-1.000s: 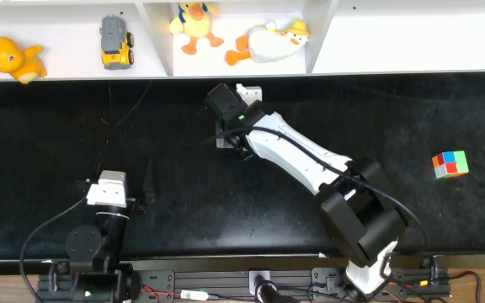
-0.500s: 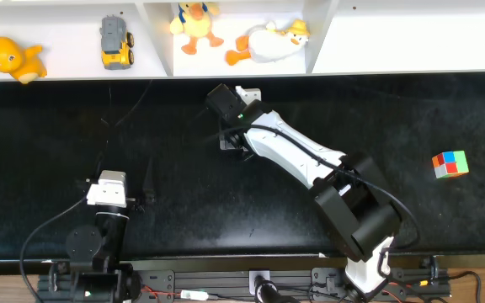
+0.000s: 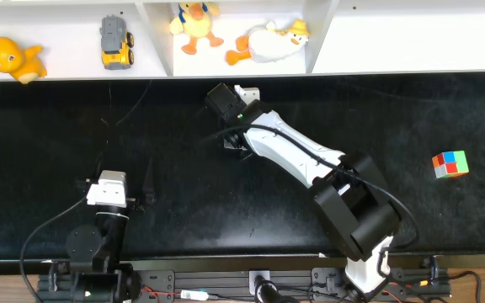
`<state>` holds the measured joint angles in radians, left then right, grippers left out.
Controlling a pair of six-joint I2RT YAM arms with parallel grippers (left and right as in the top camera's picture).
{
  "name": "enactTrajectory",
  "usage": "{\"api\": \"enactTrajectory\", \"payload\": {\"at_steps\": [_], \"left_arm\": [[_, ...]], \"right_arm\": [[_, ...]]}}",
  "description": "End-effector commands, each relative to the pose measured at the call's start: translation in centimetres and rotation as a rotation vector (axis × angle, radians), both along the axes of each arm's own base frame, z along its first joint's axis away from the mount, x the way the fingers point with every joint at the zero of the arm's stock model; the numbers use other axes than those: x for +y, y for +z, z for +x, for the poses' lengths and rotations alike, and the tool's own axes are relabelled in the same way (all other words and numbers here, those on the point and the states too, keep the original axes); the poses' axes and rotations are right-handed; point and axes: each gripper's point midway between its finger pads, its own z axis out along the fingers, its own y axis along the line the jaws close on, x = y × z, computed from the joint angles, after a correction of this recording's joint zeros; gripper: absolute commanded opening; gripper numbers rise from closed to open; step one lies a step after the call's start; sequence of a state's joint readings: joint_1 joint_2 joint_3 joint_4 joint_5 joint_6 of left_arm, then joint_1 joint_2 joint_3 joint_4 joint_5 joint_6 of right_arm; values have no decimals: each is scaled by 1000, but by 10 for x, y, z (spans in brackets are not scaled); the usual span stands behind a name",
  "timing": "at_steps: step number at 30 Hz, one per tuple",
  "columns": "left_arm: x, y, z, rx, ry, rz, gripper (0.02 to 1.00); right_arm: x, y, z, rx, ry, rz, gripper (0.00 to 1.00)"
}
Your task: Store Toys
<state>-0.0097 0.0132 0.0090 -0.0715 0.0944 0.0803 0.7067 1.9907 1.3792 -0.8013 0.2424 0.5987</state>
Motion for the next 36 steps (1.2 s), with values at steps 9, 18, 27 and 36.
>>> {"api": "enactTrajectory", "payload": {"at_steps": [9,18,27,36], "left_arm": [[-3,1,-1,-3,-15,-10,998],[-3,1,-1,-3,-15,-10,998],[-3,1,-1,-3,-15,-10,998],[-3,1,-1,-4,-15,-10,998]], "right_arm": [[-64,48,-27,-70,-93,39,97],[-171,73,-72,-111,-243,106,108],[-249,120,-24,-172,-161,25,115],[-248,124,57,-159,-46,-22,132]]}}
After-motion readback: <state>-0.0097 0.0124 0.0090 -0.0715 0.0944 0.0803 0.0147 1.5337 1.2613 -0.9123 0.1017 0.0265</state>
